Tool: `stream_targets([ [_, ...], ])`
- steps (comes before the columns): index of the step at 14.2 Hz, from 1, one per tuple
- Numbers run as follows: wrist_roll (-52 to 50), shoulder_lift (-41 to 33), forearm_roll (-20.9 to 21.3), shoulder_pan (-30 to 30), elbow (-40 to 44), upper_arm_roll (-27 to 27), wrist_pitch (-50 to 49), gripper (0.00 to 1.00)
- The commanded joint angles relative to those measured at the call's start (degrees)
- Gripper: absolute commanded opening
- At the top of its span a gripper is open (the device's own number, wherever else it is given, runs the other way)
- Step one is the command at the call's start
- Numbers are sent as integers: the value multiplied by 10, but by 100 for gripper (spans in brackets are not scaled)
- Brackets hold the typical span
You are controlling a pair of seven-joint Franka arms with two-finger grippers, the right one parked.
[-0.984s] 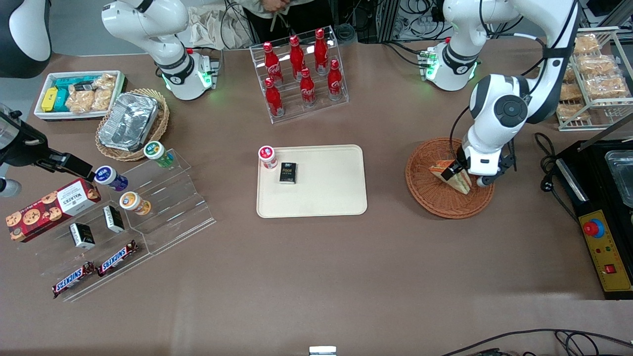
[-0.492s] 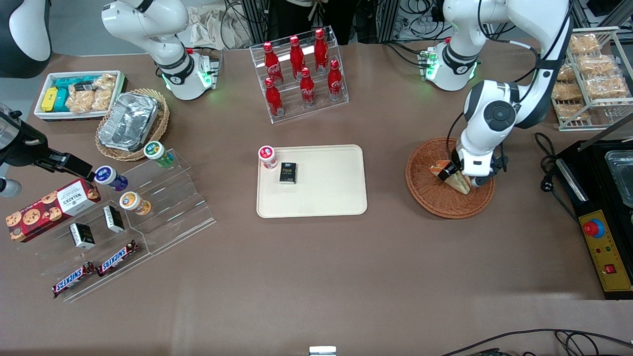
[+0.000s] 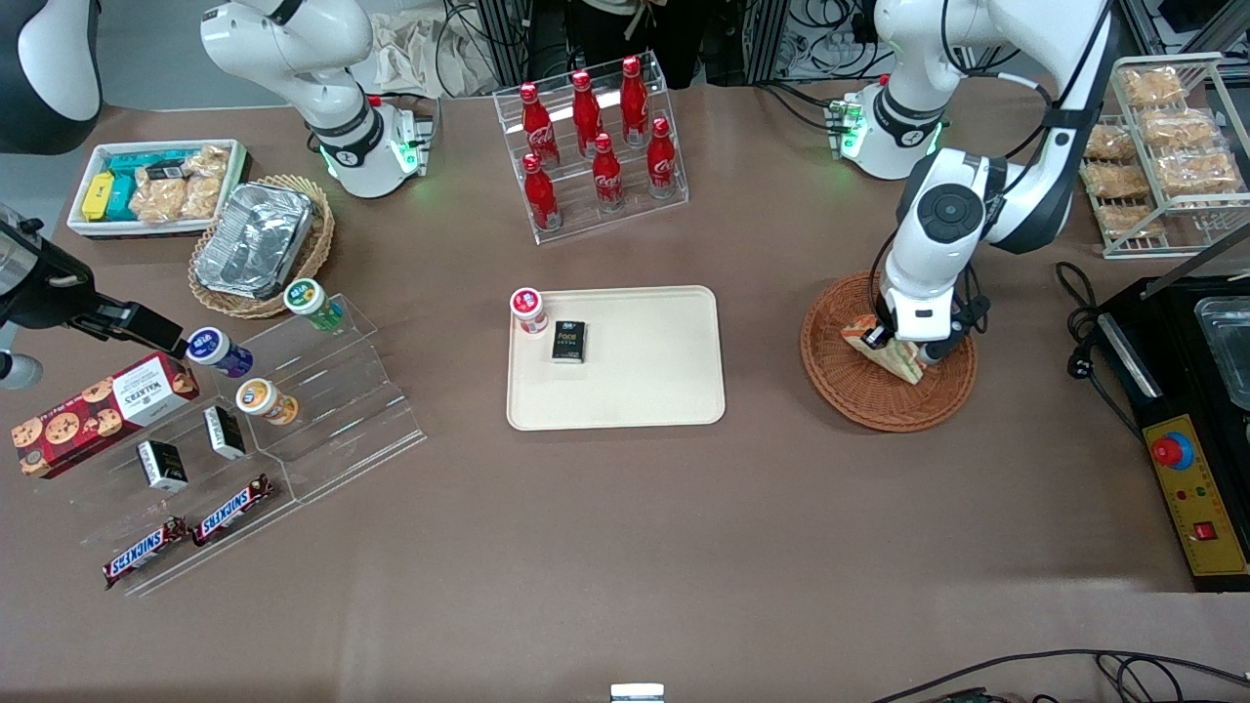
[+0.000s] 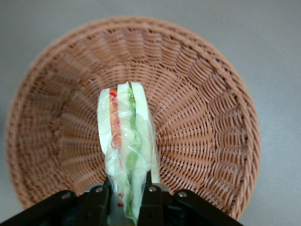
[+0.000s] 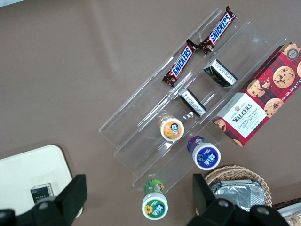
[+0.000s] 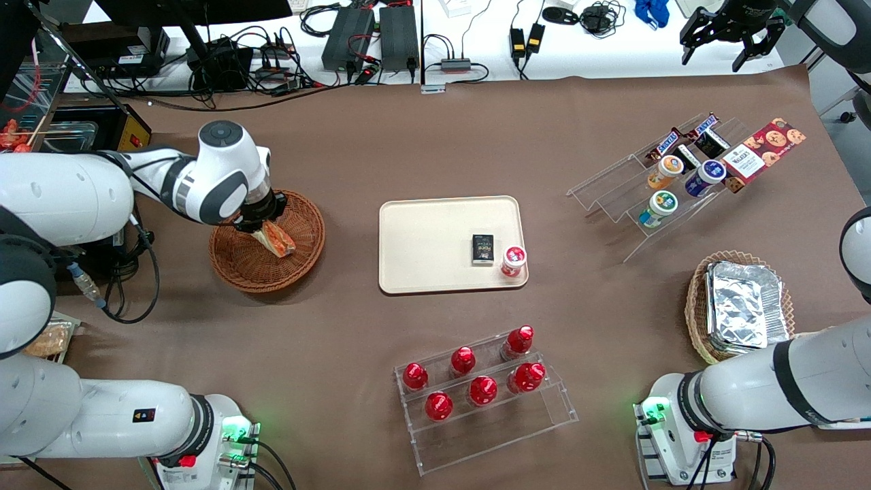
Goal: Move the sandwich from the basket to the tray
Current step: 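Lift the sandwich out of the basket with the left gripper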
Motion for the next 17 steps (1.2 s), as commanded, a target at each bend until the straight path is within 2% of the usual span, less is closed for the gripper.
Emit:
stream_targets([
  [1, -1, -26, 10, 0, 79, -5, -116, 0],
  [4, 67, -6, -22, 0, 207, -21, -252, 0],
  [7, 191, -10, -34, 2, 274, -21, -343, 0],
  [10, 315, -16, -64, 8, 354, -18, -434, 0],
  [11, 345, -13, -65, 8, 373, -17, -453, 0],
  [15, 358, 8, -63, -2, 416, -24, -460, 0],
  [17, 387, 10, -64, -7, 424, -43, -466, 0],
])
